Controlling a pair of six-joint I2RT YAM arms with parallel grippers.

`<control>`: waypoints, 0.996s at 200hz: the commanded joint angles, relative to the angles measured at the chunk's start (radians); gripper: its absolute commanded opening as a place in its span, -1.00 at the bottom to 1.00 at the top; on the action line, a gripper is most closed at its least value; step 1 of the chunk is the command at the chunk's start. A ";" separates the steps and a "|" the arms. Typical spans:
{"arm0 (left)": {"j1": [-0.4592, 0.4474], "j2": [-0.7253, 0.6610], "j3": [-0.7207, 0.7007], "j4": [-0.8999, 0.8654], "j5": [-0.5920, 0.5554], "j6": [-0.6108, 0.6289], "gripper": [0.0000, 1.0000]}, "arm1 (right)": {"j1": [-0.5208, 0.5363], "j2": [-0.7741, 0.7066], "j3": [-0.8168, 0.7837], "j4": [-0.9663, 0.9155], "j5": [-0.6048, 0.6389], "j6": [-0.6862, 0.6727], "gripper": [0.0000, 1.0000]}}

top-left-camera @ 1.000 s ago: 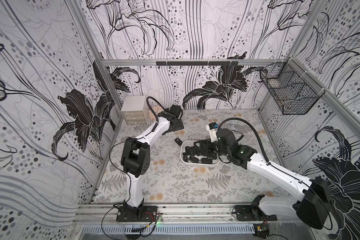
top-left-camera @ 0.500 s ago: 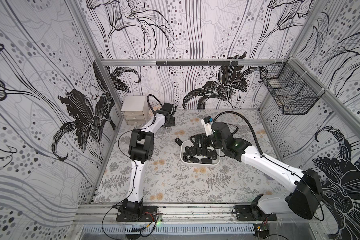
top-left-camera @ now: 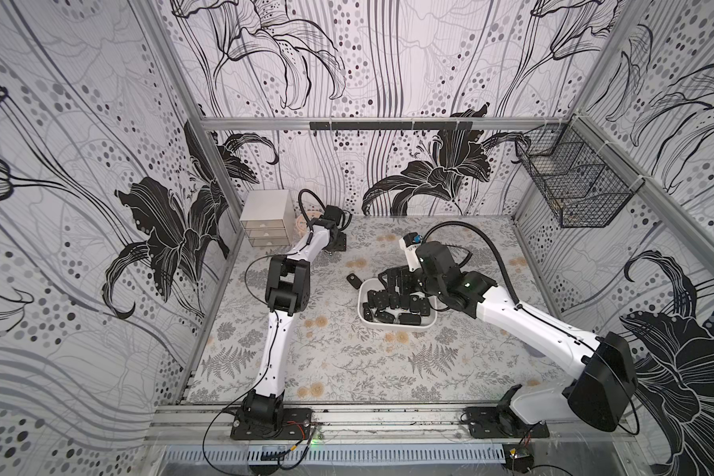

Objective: Place the car key into the storage box
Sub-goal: Move the car key to the center of the board.

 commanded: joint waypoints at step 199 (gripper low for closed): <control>-0.147 -0.484 -0.689 -0.074 0.044 -0.359 -0.10 | 0.013 -0.194 -0.149 -0.063 -0.050 0.090 1.00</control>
